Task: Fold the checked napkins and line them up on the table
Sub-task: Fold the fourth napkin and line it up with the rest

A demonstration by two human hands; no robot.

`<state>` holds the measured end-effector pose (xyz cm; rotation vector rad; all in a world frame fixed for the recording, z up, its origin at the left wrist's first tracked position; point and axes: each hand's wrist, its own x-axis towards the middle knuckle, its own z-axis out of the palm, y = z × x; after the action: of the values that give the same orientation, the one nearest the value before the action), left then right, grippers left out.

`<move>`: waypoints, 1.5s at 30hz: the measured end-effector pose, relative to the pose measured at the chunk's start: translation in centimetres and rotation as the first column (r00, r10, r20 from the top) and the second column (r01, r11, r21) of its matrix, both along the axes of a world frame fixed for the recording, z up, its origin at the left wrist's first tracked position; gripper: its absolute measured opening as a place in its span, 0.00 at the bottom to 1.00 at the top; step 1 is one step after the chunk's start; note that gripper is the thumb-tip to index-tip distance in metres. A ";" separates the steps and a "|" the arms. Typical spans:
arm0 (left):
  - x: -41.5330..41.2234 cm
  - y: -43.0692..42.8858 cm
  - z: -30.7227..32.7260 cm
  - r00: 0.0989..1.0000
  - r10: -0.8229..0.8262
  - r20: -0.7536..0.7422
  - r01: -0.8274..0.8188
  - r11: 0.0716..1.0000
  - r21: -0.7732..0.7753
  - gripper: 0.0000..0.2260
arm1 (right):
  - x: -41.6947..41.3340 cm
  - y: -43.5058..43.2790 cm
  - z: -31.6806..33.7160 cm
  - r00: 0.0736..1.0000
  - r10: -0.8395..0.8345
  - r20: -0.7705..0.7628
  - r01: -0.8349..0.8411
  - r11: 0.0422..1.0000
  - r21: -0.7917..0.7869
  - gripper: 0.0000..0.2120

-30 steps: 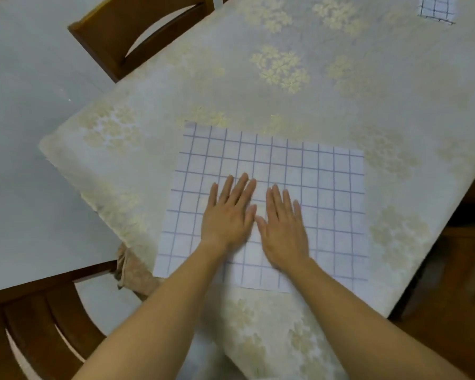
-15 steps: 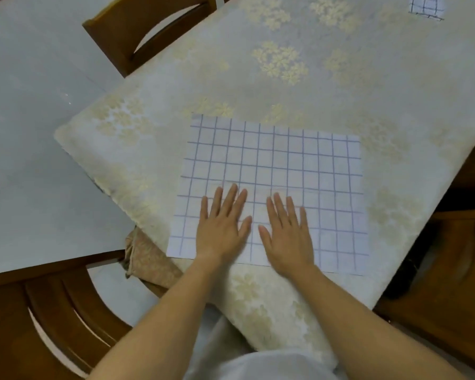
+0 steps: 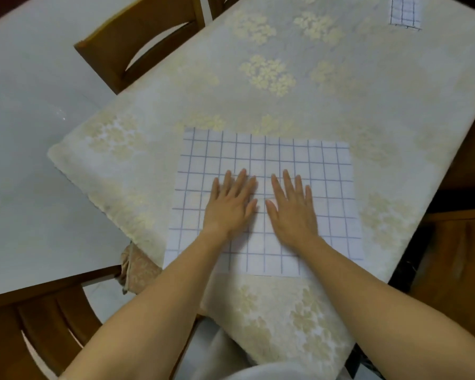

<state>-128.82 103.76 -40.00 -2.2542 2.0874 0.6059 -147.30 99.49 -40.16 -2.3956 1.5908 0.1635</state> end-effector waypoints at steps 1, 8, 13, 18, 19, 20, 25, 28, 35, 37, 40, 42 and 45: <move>-0.5 -1.2 -0.1 1.000 -0.017 -0.005 0.017 0.999 0.039 0.28 | 0.2 -0.6 -0.6 1.000 -0.011 -0.022 0.012 1.000 0.016 0.31; -1.9 -5.5 -1.0 0.987 -0.155 0.049 0.152 0.986 0.067 0.30 | -5.5 -4.9 -0.9 0.997 -0.050 -0.063 0.052 0.998 0.031 0.33; -2.3 -5.9 -1.9 0.981 -0.177 0.082 0.176 0.984 0.022 0.31 | -8.4 -6.7 -0.4 0.961 -0.265 0.081 0.263 0.964 0.044 0.39; -2.3 -7.7 -0.7 0.962 -0.273 0.032 0.273 0.962 -0.023 0.39 | -13.8 -8.0 2.0 0.663 -0.739 0.121 0.733 0.674 0.094 0.48; -2.5 -8.2 -0.8 0.955 -0.292 0.042 0.293 0.956 -0.023 0.41 | -14.2 -8.5 2.8 0.626 -0.772 0.105 0.762 0.635 0.129 0.48; -2.7 -8.6 -0.9 0.952 -0.301 0.056 0.302 0.953 -0.021 0.42 | -14.6 -9.3 3.4 0.594 -0.797 0.108 0.775 0.603 0.189 0.47; -2.8 -8.8 -1.3 0.954 -0.290 0.076 0.291 0.957 -0.008 0.45 | -15.9 -11.5 4.4 0.457 -0.879 0.134 0.698 0.448 0.559 0.40; -2.7 -9.0 -1.2 0.952 -0.292 0.088 0.294 0.956 -0.006 0.48 | -16.1 -11.3 5.7 0.447 -0.872 0.197 0.628 0.463 0.626 0.24; -2.7 -9.1 -1.3 0.955 -0.287 0.078 0.287 0.958 0.006 0.52 | -15.4 -9.6 9.1 0.729 -0.605 0.319 0.511 0.792 0.334 0.10; -2.8 -9.1 -1.2 0.954 -0.289 0.083 0.288 0.957 0.020 0.54 | -15.0 -8.9 10.1 0.739 -0.576 0.351 0.509 0.817 0.269 0.11; -2.8 -9.5 -0.8 0.945 -0.320 0.072 0.313 0.945 0.091 0.58 | -15.0 -8.8 11.1 0.704 -0.604 0.373 0.546 0.796 0.260 0.15; -2.8 -10.0 -0.5 0.938 -0.342 0.051 0.330 0.930 0.161 0.62 | -14.5 -8.8 12.0 0.716 -0.582 0.385 0.531 0.812 0.241 0.21; -2.9 -10.6 0.1 0.939 -0.342 0.029 0.327 0.917 0.228 0.65 | -13.0 -8.5 13.6 0.744 -0.511 0.431 0.482 0.857 0.184 0.23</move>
<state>-131.75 93.17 -39.95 -1.7226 2.1774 0.6865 -160.30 90.96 -26.57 -1.6885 1.8581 -0.4338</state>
